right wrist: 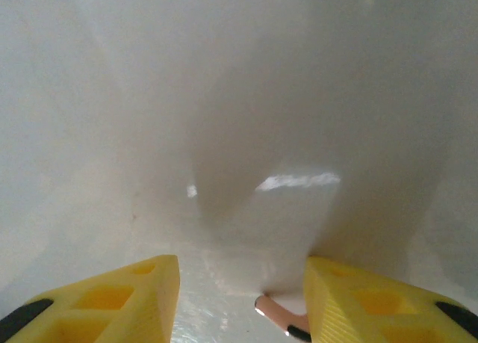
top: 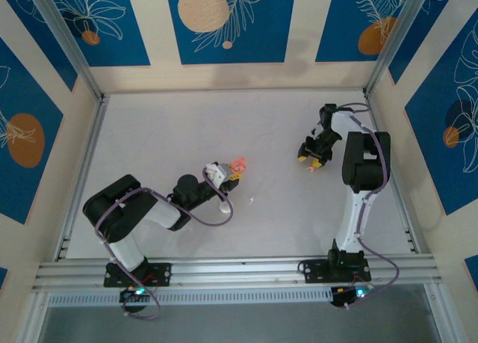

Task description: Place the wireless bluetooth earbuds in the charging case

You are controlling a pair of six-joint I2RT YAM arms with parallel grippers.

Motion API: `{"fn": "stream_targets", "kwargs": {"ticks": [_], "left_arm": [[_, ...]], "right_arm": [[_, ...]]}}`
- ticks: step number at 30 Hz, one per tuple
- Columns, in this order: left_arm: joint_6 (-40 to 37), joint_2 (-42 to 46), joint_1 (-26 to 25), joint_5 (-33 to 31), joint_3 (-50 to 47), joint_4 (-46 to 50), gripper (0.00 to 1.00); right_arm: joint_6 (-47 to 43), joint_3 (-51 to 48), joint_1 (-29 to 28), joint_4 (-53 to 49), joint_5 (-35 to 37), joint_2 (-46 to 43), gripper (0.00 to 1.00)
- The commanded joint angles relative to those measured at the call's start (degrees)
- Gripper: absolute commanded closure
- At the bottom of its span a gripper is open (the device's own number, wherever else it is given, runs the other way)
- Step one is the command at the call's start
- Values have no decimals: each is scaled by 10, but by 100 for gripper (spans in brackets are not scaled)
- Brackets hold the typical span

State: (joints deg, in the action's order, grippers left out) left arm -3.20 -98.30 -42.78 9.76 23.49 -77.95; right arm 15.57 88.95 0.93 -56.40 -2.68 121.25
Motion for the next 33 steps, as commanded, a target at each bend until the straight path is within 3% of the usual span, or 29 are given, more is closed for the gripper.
{"fn": "stream_targets", "kwargs": {"ticks": [1,15,26,33], "left_arm": [[-5,21,-4,2,-5,-2,85],[-8,49,-4,17,-10,20,85],[-19,73,-4,25,-14,42,85],[-22,77,-5,30,-16,49,85]], "right_arm": [[-5,-34,-14,-22,-25,-31,53],[18,-103,-94,-37,-24,-107,54],[68,-126,-40,-86,6,-187,50],[76,-163,-26,-65,-8,-177,50]]}}
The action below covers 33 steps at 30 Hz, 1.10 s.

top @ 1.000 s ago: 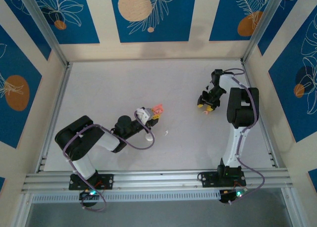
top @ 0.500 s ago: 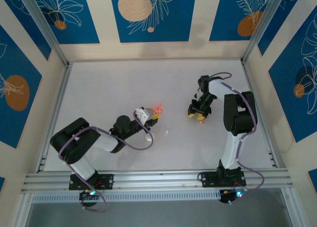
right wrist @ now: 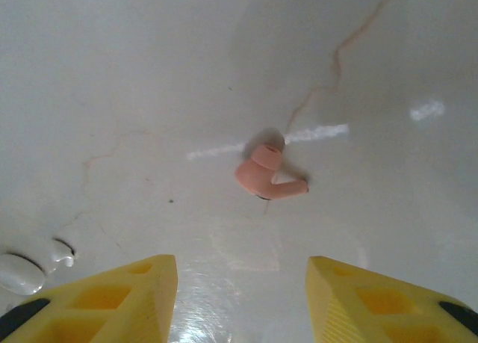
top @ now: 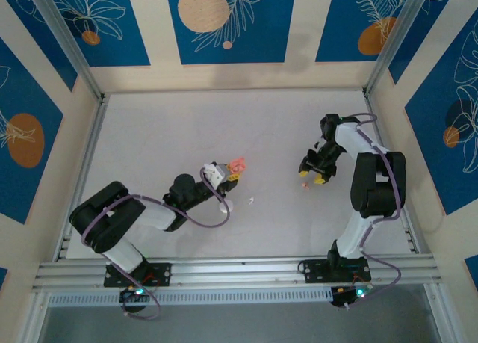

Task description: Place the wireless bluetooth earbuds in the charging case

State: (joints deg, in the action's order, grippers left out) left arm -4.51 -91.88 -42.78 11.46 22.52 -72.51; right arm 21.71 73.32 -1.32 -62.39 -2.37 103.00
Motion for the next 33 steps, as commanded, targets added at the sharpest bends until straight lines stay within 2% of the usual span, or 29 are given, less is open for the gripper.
{"fn": "stream_targets", "kwargs": {"ticks": [1,7,10,21,33], "left_arm": [[-7,13,-5,13,-7,-7,85],[-8,14,-4,10,-10,-8,85],[-7,15,-5,8,-10,-7,85],[0,18,-4,3,-17,-13,85],[-2,26,-4,4,-22,-6,85]], "right_arm": [[14,-9,-3,-3,-9,10,50],[-9,11,-4,5,18,35,50],[-19,25,-3,9,26,49,47],[-23,21,-17,32,-11,78,47],[-10,-15,-31,25,-36,57,48]]}}
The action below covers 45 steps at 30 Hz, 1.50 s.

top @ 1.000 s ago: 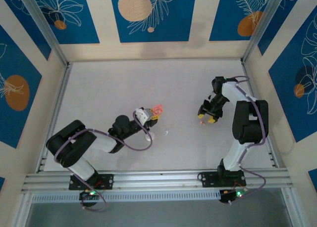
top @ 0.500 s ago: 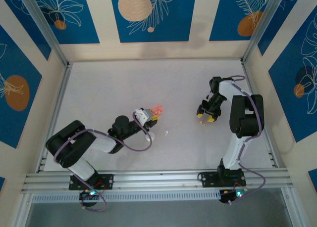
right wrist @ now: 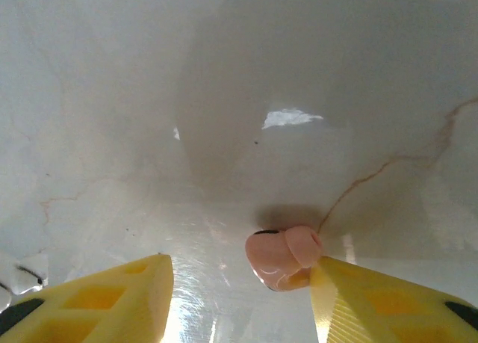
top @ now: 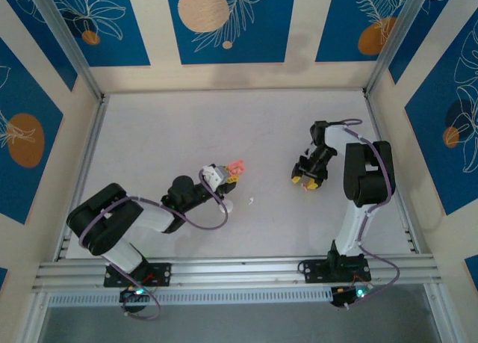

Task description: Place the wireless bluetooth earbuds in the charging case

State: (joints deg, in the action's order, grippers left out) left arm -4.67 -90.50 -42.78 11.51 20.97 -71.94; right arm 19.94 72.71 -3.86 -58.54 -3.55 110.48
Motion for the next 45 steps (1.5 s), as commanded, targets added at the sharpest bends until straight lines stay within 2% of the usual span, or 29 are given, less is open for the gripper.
{"fn": "stream_targets", "kwargs": {"ticks": [1,5,9,12,21,45], "left_arm": [[-1,13,-4,4,-7,-12,85],[-1,14,-5,4,-8,-12,85],[-1,17,-4,3,-8,-9,85],[-3,21,-4,1,-10,-4,85],[-6,25,-4,-4,-8,6,85],[-10,21,-4,3,13,29,85]], "right_arm": [[8,-9,-7,-15,-27,-22,48],[8,2,-8,-26,-22,-38,48],[-9,41,-6,-60,27,-39,48],[-29,69,-5,-80,59,-27,49],[-94,107,-22,-105,94,29,53],[-111,103,-34,-96,98,76,54]]}}
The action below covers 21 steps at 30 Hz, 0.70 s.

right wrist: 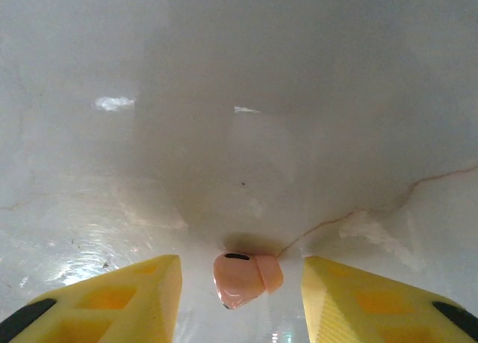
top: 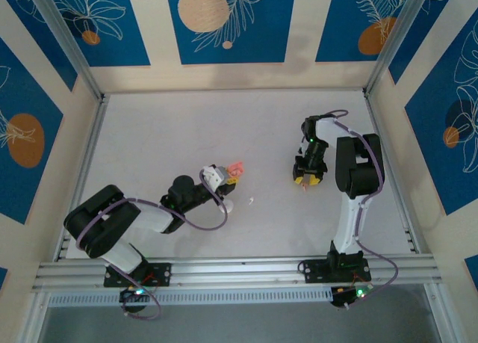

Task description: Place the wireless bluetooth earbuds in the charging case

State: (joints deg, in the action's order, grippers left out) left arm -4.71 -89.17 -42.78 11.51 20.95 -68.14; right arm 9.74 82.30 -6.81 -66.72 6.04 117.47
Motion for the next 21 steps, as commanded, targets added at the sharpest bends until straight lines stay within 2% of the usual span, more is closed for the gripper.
{"fn": "stream_targets", "kwargs": {"ticks": [1,5,21], "left_arm": [[-9,7,-5,3,14,-9,85],[-8,7,-5,3,13,-8,85],[-4,8,-6,3,8,-12,85]], "right_arm": [[-8,5,-5,-15,1,7,56],[-6,3,-5,-14,1,7,61],[-4,-17,-5,-12,-9,7,59]]}}
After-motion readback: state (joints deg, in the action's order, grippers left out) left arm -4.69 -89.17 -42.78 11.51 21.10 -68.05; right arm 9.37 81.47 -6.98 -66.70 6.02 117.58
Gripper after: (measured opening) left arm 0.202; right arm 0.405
